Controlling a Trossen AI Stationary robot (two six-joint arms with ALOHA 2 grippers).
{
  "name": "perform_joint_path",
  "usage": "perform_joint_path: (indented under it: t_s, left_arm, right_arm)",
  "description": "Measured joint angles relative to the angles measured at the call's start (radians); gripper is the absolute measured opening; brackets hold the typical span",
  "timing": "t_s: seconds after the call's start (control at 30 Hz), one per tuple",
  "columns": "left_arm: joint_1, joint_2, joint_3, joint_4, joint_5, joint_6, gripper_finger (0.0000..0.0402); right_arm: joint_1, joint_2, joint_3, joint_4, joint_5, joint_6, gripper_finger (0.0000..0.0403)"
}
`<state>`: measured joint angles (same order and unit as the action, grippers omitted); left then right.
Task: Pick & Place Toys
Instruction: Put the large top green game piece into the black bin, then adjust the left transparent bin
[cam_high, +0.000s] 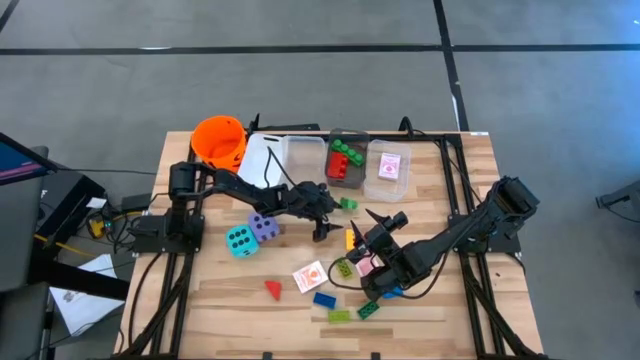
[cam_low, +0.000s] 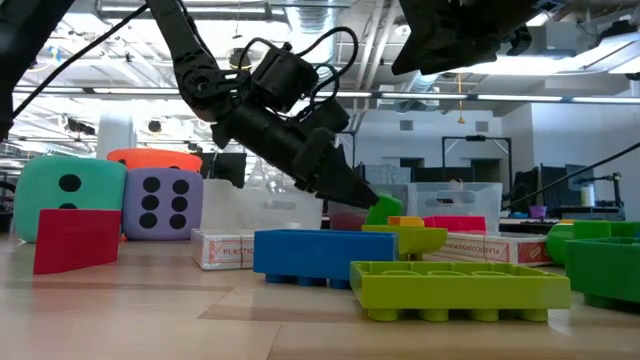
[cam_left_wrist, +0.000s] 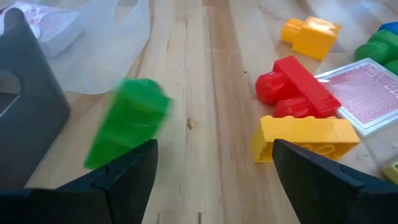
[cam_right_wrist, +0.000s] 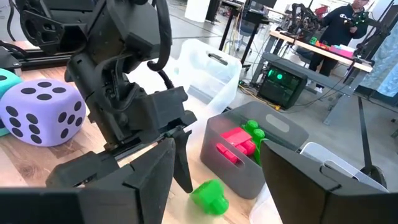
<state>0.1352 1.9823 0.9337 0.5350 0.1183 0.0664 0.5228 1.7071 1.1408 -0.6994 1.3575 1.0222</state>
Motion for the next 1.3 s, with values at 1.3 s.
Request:
perform_joint_path:
  t_s: [1.3]
  left_arm:
    - [-0.111,-0.013,0.002,0.037,0.144,-0.059,0.0308]
  right_arm:
    - [0.0,0.0,0.0,-0.002,-0.026,0.0,0.0232]
